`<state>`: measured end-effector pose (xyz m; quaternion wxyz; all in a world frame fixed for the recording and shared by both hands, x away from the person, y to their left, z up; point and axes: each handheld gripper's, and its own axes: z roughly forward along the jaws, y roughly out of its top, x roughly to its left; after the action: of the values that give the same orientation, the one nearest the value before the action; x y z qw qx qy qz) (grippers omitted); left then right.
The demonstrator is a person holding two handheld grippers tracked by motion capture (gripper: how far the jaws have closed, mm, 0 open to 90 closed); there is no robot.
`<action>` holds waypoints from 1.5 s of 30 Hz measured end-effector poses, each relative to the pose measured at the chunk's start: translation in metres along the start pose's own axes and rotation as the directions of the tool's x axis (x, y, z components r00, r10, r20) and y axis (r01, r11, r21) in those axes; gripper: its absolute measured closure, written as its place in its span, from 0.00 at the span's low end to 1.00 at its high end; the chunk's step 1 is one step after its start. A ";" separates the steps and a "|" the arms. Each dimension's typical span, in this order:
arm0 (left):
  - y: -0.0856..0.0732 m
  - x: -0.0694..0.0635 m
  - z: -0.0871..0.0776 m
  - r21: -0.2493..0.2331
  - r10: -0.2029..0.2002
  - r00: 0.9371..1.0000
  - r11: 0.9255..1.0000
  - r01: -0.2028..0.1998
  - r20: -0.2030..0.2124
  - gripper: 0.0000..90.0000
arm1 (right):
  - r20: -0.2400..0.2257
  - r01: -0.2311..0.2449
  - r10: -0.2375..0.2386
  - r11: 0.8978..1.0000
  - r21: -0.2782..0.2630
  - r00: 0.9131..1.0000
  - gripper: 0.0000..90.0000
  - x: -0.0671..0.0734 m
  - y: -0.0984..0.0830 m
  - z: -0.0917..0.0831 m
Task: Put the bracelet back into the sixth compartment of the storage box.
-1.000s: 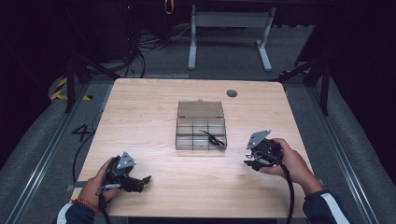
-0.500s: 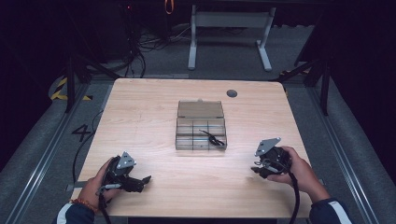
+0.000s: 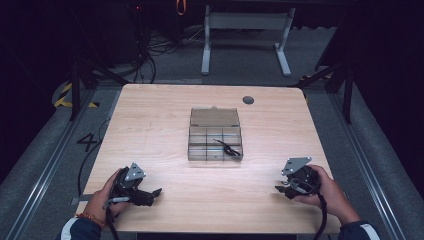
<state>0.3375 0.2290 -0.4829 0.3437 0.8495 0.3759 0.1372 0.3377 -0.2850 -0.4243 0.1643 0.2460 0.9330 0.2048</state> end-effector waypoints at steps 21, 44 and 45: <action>0.000 0.000 0.000 0.000 -0.001 1.000 1.000 0.001 0.000 0.00 | -0.040 -0.132 0.127 0.980 -0.150 0.991 0.34 0.004 -0.062 -0.009; 0.000 0.000 0.000 0.000 0.000 1.000 1.000 0.000 -0.002 0.00 | -0.042 -0.280 0.280 0.915 -0.292 0.959 0.16 0.003 -0.100 -0.001; 0.000 0.000 0.000 0.000 0.000 1.000 1.000 0.000 -0.002 0.00 | -0.041 -0.281 0.282 0.914 -0.293 0.959 0.16 0.003 -0.100 -0.001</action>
<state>0.3373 0.2290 -0.4830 0.3432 0.8494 0.3763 0.1380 0.2955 -0.3629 -0.4700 0.1690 0.3505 0.8465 0.3632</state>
